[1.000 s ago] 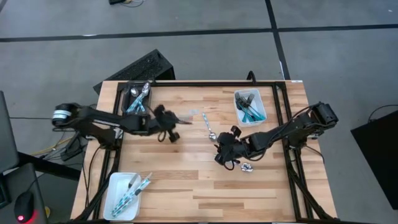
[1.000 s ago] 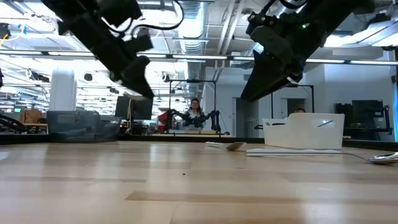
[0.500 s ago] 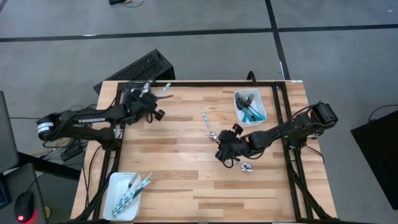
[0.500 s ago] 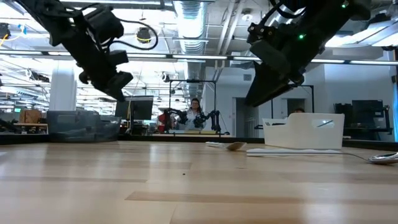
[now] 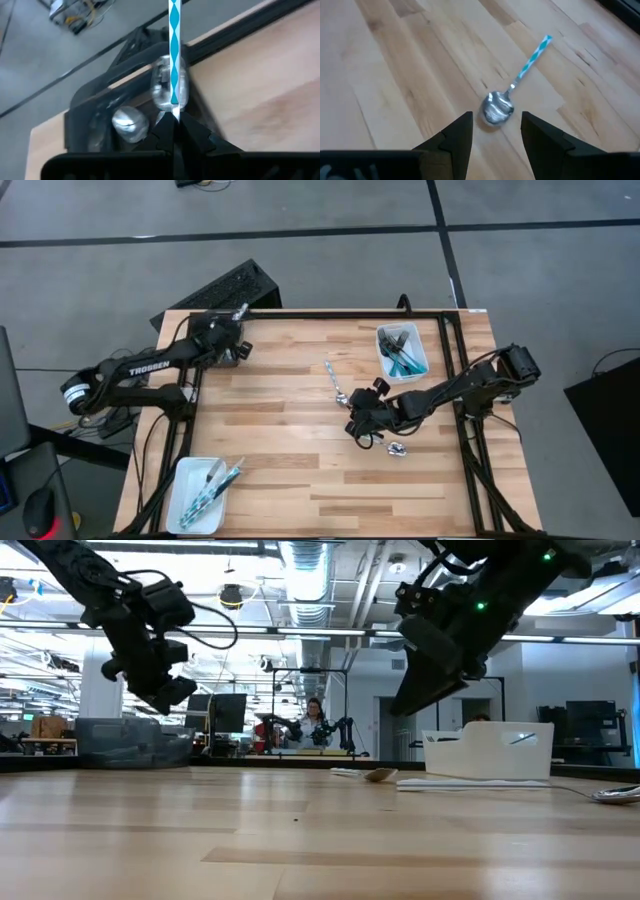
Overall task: Sort silverware by color (type)
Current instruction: Put the light blue spoon into the black bin, then adjust the black bin
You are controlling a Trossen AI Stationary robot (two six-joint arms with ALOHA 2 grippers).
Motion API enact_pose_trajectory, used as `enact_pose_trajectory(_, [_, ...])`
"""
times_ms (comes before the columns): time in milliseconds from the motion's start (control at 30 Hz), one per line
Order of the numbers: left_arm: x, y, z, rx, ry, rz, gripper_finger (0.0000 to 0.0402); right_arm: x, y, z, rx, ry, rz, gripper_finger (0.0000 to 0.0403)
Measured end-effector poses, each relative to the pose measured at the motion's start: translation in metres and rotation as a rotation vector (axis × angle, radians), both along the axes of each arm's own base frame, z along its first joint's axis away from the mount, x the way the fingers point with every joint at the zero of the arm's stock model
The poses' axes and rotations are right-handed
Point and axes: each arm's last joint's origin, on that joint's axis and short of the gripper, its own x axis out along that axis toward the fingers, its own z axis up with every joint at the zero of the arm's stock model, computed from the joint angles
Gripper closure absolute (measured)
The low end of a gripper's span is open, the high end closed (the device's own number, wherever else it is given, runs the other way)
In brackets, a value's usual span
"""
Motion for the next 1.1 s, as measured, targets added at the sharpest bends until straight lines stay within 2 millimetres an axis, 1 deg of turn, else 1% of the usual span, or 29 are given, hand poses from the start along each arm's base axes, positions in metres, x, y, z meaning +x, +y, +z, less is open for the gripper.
enact_pose_trajectory(133, [-0.006,0.009,-0.004,-0.019,-0.008,0.067,0.0401,0.001,-0.003,0.000,0.000,0.001,-0.009,0.0214])
enact_pose_trajectory(267, [-0.011,0.011,-0.007,-0.043,0.006,0.104,0.0392,0.001,-0.004,0.000,0.006,0.002,-0.009,0.0214])
enact_pose_trajectory(500, [-0.019,0.004,-0.014,-0.130,0.088,0.123,0.0325,-0.001,0.000,-0.001,0.003,0.010,0.005,0.0214])
enact_pose_trajectory(667, [-0.019,0.003,-0.015,-0.161,0.065,0.113,0.0289,-0.001,-0.006,-0.002,-0.004,0.038,-0.009,0.0214])
enact_pose_trajectory(733, [-0.015,-0.002,-0.017,-0.268,-0.041,0.061,0.0282,-0.001,-0.007,-0.002,-0.005,0.041,-0.013,0.0214])
enact_pose_trajectory(800, [-0.004,-0.010,-0.017,-0.375,-0.147,-0.052,0.0280,-0.001,-0.008,-0.002,0.000,0.040,-0.021,0.0214])
enact_pose_trajectory(867, [0.007,-0.023,-0.018,-0.442,-0.187,-0.165,0.0280,-0.001,-0.009,-0.005,0.011,0.050,-0.041,0.0214])
enact_pose_trajectory(1000, [0.031,-0.053,-0.015,-0.434,-0.205,-0.334,0.0286,-0.008,-0.010,-0.013,0.051,0.132,-0.057,0.0214])
enact_pose_trajectory(1100, [0.046,-0.075,-0.011,-0.395,-0.228,-0.459,0.0287,-0.012,-0.006,-0.016,0.146,0.194,-0.021,0.0214])
